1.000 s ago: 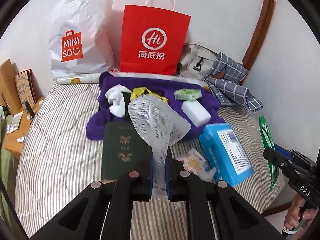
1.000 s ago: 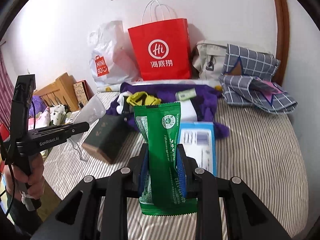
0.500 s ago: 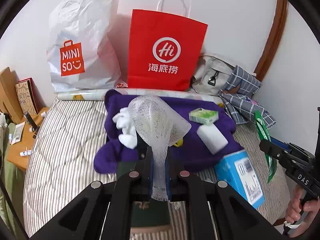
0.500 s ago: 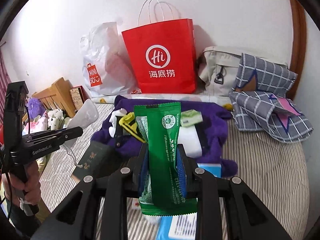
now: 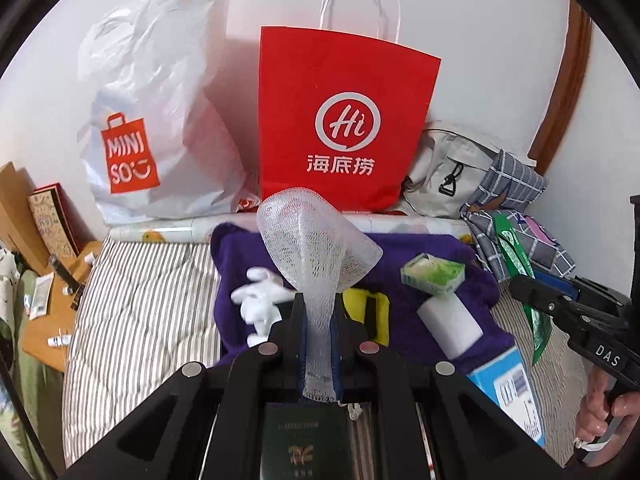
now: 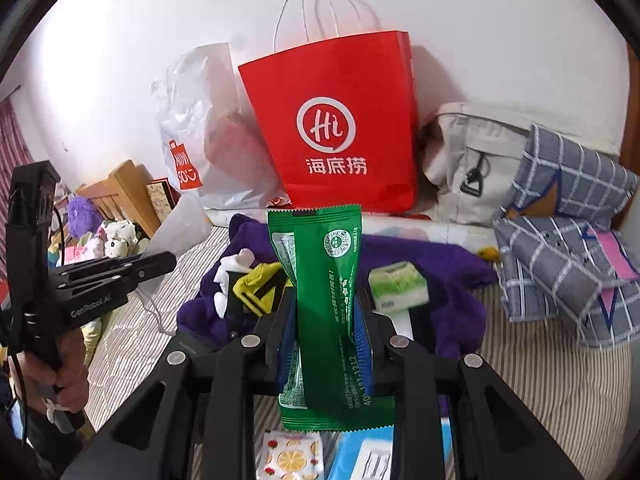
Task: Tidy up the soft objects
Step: 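Lower the green tube and white mesh bag onto the purple towel and open both grippers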
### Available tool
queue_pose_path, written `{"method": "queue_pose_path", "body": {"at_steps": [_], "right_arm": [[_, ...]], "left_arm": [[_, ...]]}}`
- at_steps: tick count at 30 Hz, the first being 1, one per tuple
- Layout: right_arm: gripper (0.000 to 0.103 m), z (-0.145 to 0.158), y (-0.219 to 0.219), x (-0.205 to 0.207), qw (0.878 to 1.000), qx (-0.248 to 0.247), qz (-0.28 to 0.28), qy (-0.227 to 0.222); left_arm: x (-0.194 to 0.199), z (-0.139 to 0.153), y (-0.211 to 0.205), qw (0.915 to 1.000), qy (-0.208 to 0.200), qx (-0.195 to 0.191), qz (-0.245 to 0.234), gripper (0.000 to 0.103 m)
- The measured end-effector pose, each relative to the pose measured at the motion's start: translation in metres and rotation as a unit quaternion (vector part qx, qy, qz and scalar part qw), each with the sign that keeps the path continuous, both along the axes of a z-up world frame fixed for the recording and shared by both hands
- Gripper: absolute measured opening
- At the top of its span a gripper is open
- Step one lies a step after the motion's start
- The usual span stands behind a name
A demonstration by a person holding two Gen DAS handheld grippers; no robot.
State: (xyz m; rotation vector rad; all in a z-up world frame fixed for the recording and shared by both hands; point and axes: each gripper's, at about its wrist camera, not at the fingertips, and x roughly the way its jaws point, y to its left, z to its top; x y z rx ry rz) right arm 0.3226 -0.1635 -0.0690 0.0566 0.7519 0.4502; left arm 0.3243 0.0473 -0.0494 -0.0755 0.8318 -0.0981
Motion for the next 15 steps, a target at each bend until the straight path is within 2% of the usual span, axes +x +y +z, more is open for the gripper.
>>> {"method": "queue_pose_path", "body": {"at_steps": [6, 15], "right_arm": [[0.027, 0.001, 0.014, 0.027, 0.999, -0.023, 0.033, -0.014], [0.027, -0.039, 0.028, 0.059, 0.996, -0.034, 0.072, 0.040]], "left_arm": [[0.028, -0.008, -0.004, 0.9999, 0.009, 0.005, 0.002, 0.010], [0.071, -0.049, -0.015, 0.9977, 0.065, -0.005, -0.018, 0.010]]}}
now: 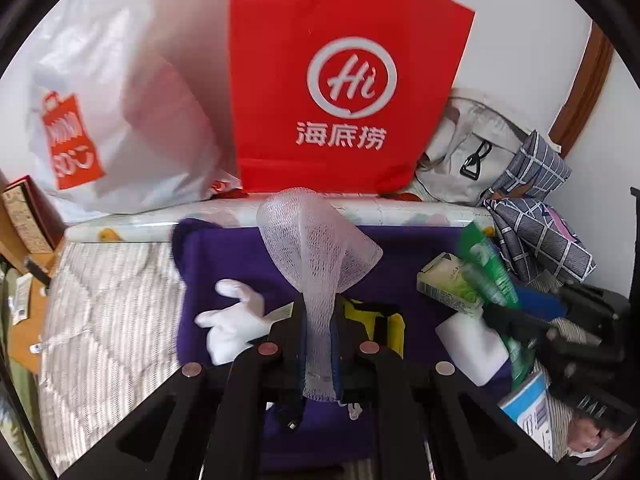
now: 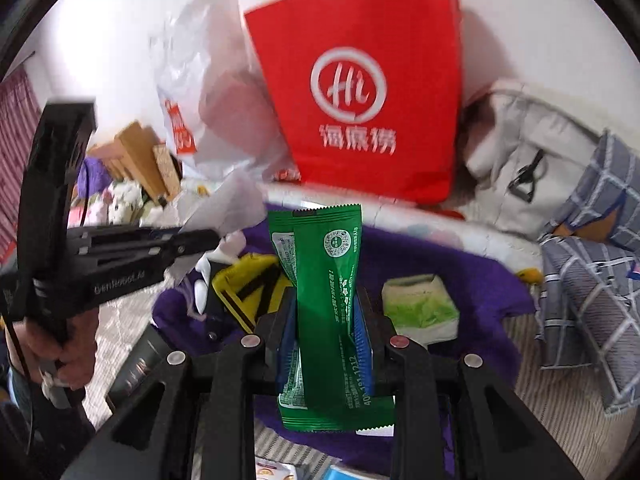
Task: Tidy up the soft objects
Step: 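Lower the green tube and white mesh bag onto the purple towel and open both grippers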
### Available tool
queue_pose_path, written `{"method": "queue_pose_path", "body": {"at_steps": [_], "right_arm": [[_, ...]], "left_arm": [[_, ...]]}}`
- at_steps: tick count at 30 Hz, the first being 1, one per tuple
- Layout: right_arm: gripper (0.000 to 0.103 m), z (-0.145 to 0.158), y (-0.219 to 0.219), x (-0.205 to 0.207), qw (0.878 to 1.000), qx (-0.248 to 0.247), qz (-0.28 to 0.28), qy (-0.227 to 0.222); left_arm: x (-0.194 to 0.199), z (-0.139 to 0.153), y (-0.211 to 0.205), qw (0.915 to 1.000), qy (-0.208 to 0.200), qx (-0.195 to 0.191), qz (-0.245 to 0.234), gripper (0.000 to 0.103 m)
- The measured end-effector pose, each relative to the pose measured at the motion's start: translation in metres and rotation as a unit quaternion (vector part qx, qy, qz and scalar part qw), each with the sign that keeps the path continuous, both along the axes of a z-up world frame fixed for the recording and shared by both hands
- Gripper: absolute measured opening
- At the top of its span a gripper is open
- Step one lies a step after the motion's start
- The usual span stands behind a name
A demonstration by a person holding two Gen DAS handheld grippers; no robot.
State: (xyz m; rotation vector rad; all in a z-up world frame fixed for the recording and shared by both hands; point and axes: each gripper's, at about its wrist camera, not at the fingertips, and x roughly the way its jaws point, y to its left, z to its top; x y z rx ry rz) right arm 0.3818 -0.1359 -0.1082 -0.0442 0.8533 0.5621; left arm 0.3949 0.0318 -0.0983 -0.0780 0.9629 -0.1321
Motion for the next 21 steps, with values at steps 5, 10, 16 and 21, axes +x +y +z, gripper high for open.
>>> {"method": "queue_pose_path", "body": {"at_steps": [5, 10, 16, 21], "right_arm": [[0.027, -0.021, 0.010, 0.012, 0.999, -0.034, 0.015, 0.026], [0.028, -0.038, 0.010, 0.020, 0.997, -0.040, 0.024, 0.060], [0.031, -0.054, 0.018, 0.024, 0.995, -0.047, 0.031, 0.081], [0.067, -0.053, 0.021, 0.025, 0.995, -0.051, 0.029, 0.083]], "left_arm": [[0.016, -0.018, -0.009, 0.9997, 0.024, -0.002, -0.009, 0.010], [0.024, -0.031, -0.011, 0.9995, 0.028, -0.010, -0.010, 0.010], [0.024, -0.047, -0.006, 0.9989, 0.045, -0.010, -0.006, 0.010], [0.022, -0.047, -0.004, 0.9987, 0.047, -0.017, -0.004, 0.028]]}}
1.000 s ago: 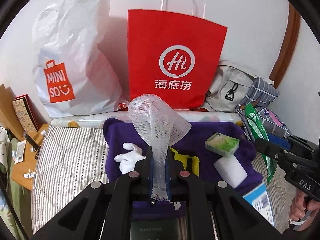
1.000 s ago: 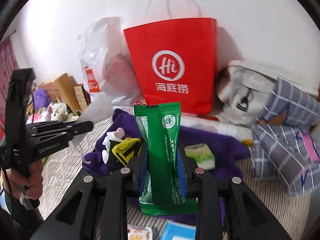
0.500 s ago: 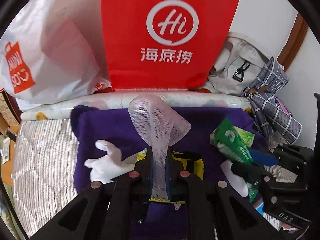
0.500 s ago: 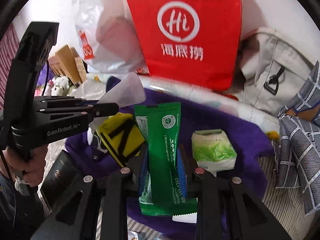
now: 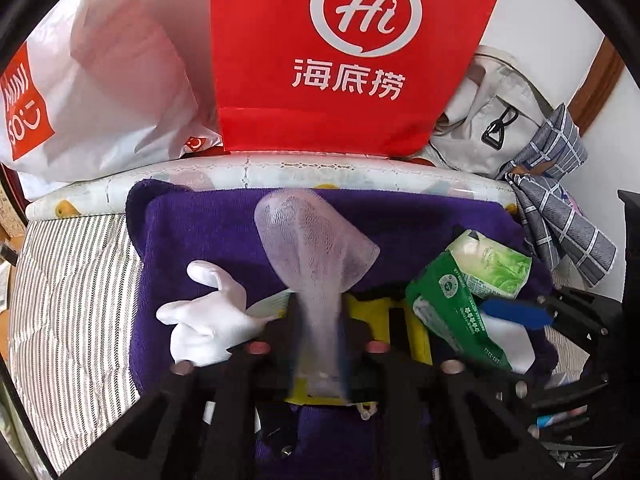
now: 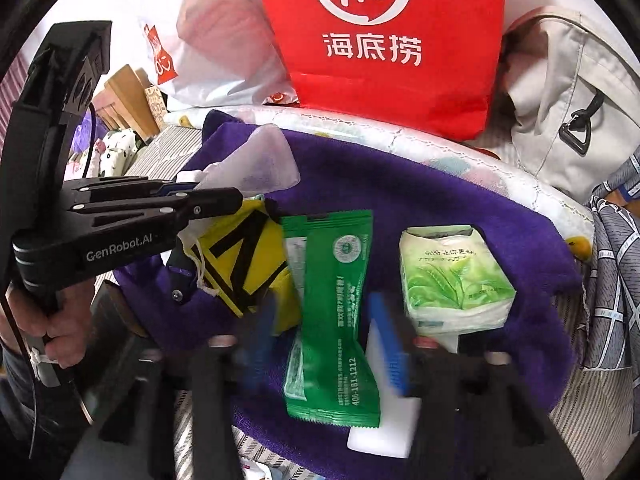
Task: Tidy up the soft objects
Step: 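Lower the green tube and white mesh bag onto the purple towel and open both grippers, then reach down and grasp the orange-print snack packet with the right gripper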
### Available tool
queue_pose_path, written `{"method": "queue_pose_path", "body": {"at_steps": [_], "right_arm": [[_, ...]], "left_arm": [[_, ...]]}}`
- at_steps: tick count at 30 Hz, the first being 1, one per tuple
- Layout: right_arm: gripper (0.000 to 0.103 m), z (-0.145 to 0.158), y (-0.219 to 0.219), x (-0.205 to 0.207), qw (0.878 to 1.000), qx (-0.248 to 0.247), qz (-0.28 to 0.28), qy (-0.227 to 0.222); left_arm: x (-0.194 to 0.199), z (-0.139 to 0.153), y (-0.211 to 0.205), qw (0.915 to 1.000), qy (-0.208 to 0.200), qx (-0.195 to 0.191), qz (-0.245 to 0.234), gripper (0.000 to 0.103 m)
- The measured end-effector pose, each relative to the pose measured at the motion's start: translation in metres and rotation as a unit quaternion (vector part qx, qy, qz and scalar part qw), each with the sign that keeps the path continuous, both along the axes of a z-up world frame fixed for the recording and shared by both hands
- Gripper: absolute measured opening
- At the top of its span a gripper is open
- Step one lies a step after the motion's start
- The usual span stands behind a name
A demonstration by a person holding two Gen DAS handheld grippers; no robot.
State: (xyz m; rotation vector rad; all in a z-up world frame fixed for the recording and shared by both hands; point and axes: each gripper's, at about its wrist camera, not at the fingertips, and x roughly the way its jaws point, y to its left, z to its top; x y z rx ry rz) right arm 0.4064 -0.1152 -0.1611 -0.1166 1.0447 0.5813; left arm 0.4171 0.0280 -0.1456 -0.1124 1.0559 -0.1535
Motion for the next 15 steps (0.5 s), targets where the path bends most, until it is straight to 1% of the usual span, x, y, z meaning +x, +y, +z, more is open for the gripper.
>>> {"method": "queue_pose_path", "body": {"at_steps": [1, 2, 3, 4, 5, 7, 10, 12, 15], "right_arm": [[0.072, 0.002, -0.002, 0.000, 1.000, 0.005, -0.003, -0.003], [0.073, 0.004, -0.002, 0.000, 1.000, 0.009, -0.003, -0.005], [0.073, 0.007, -0.004, -0.001, 1.000, 0.014, -0.003, -0.008], [0.073, 0.012, -0.006, -0.003, 1.000, 0.017, -0.004, -0.013], [0.073, 0.015, -0.007, -0.005, 1.000, 0.019, -0.005, -0.017], [0.073, 0.024, -0.012, -0.013, 0.999, 0.026, -0.013, -0.036], [0.073, 0.036, -0.021, -0.031, 0.997, 0.051, -0.024, -0.053], [0.073, 0.040, -0.025, -0.043, 0.996, 0.063, -0.035, -0.058], [0.073, 0.043, -0.026, -0.063, 0.995, 0.063, -0.041, -0.058]], "left_arm": [[-0.001, 0.003, 0.001, 1.0000, -0.006, -0.004, 0.004, 0.040], [-0.002, 0.006, 0.002, 0.9999, -0.014, -0.007, 0.007, 0.045], [-0.003, 0.010, 0.002, 0.9997, -0.022, -0.006, 0.008, 0.048], [-0.004, 0.013, 0.002, 0.9997, -0.024, -0.003, 0.007, 0.054], [-0.005, 0.016, 0.002, 0.9996, -0.027, 0.000, 0.007, 0.057], [-0.007, 0.021, 0.002, 0.9994, -0.034, 0.005, 0.011, 0.057], [-0.014, 0.027, 0.005, 0.9993, -0.035, 0.001, 0.010, 0.060], [-0.021, 0.028, 0.008, 0.9993, -0.034, 0.003, 0.011, 0.060], [-0.034, 0.032, 0.016, 0.9993, -0.032, -0.001, 0.017, 0.060]]}}
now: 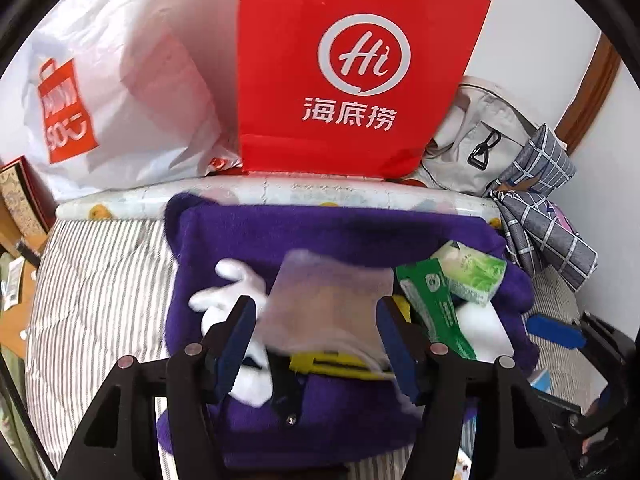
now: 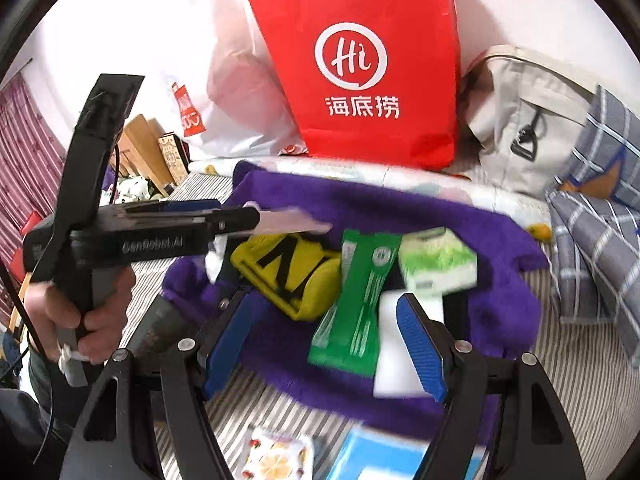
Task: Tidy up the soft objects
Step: 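Reach down and grasp the orange-print snack packet with the right gripper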
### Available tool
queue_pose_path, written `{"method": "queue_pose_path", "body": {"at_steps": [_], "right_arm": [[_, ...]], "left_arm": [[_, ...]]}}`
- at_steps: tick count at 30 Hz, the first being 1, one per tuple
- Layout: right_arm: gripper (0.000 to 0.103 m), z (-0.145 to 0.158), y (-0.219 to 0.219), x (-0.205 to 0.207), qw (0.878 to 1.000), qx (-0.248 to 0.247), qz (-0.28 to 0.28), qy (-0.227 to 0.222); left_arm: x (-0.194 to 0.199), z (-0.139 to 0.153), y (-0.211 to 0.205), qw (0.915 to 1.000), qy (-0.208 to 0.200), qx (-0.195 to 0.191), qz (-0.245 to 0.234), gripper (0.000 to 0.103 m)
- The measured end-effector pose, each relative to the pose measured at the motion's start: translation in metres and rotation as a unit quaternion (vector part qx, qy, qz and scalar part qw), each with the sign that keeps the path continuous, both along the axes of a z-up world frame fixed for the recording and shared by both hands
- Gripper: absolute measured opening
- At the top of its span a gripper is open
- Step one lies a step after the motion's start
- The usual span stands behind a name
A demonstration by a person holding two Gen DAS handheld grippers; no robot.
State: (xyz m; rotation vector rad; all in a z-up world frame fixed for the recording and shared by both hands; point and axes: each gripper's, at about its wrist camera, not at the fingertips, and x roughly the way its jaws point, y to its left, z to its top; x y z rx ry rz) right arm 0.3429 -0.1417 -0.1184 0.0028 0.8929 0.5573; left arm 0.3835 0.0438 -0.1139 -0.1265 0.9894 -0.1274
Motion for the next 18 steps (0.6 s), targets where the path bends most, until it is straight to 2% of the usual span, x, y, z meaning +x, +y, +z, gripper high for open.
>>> {"method": "queue_pose_path", "body": {"at_steps": [3, 5, 6, 13, 16, 18], "right_arm": [[0.065, -0.001, 0.001, -0.024, 1.000, -0.011, -0.015, -0.008], [0.050, -0.004, 0.006, -0.039, 1.000, -0.025, -0.016, -0.007], [0.049, -0.006, 0.009, -0.048, 0.999, -0.033, -0.014, -0.006], [0.049, -0.029, 0.034, -0.116, 0.995, -0.096, 0.027, -0.001], [0.055, -0.040, 0.048, -0.136, 0.990, -0.134, 0.047, -0.006], [0.056, -0.052, 0.057, -0.146, 0.986, -0.161, 0.047, -0.012]], "left_arm": [[-0.014, 0.003, 0.007, 0.9999, -0.001, -0.011, 0.005, 0.061], [-0.025, 0.004, 0.014, 0.9998, 0.001, -0.016, 0.013, 0.062], [-0.029, 0.004, 0.016, 0.9997, 0.002, -0.017, 0.016, 0.063], [-0.069, 0.002, 0.036, 0.9991, 0.001, -0.035, 0.026, 0.063], [-0.083, 0.002, 0.043, 0.9987, 0.001, -0.043, 0.028, 0.063], [-0.093, 0.003, 0.048, 0.9985, -0.003, -0.048, 0.028, 0.063]]}}
